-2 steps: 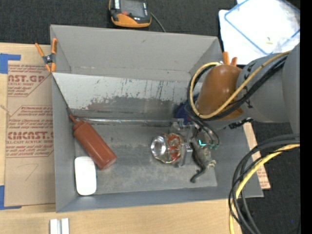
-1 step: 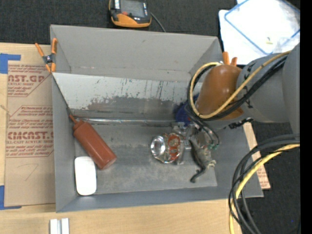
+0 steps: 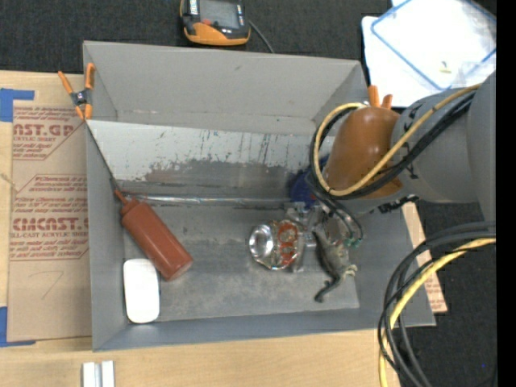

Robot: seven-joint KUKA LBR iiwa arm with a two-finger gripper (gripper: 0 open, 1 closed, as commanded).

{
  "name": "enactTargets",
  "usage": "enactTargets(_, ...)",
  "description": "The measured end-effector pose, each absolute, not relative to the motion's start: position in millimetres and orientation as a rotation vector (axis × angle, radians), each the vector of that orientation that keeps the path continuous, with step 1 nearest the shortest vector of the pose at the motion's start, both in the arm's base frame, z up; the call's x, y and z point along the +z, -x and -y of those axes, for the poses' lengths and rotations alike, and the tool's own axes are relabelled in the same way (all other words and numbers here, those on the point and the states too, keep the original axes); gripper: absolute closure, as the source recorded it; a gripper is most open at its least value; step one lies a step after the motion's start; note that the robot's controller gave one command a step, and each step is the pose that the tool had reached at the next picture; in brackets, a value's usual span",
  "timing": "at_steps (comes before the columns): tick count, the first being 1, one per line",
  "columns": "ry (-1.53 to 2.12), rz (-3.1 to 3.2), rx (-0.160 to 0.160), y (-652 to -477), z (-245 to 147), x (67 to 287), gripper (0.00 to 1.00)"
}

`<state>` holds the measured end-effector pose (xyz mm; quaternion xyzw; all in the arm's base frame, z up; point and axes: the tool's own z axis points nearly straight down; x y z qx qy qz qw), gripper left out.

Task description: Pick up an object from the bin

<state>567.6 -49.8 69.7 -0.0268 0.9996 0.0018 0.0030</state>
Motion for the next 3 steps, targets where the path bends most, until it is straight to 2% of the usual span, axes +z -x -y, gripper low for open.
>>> enactTargets(1,0.062,-3.133,0.007,-574.0,37,167,1.00)
enactTargets(2,0.059,-3.143,0.007,-567.9,47,181,1.00)
enactTargets(3,0.097,-3.120,0.005,-559.1,49,273,1.00)
